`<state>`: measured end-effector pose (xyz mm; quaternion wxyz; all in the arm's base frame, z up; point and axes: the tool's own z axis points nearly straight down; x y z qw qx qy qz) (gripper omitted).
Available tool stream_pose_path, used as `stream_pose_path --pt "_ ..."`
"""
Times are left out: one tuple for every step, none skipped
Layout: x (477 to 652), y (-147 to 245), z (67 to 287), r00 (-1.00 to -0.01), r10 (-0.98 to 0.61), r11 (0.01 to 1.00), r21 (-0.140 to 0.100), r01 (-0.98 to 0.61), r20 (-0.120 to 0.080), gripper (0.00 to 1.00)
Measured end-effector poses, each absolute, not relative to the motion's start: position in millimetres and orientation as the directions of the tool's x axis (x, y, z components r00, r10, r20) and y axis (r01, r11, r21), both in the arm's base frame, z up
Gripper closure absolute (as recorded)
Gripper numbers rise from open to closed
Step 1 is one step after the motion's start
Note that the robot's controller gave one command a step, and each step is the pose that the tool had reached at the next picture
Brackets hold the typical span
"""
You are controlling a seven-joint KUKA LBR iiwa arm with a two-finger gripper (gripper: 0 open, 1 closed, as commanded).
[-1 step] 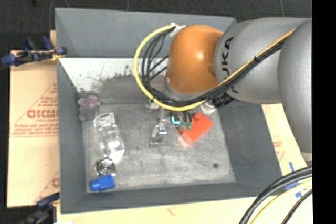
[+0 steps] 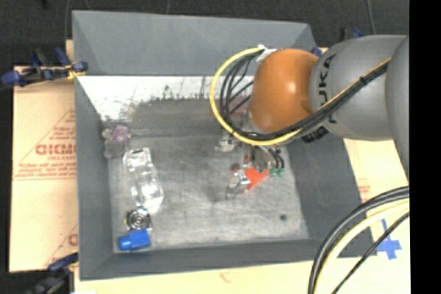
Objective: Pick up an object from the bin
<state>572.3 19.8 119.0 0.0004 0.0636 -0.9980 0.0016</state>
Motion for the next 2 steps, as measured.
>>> stream_pose_path --pt "552.5 -62 88 -0.971 -0.241 0.971 -0.003 -0.241 0.001 0.0" --pt "548.3 -92 79 -0.962 -0.272 0.962 -0.002 -0.272 -0.006 0.0"
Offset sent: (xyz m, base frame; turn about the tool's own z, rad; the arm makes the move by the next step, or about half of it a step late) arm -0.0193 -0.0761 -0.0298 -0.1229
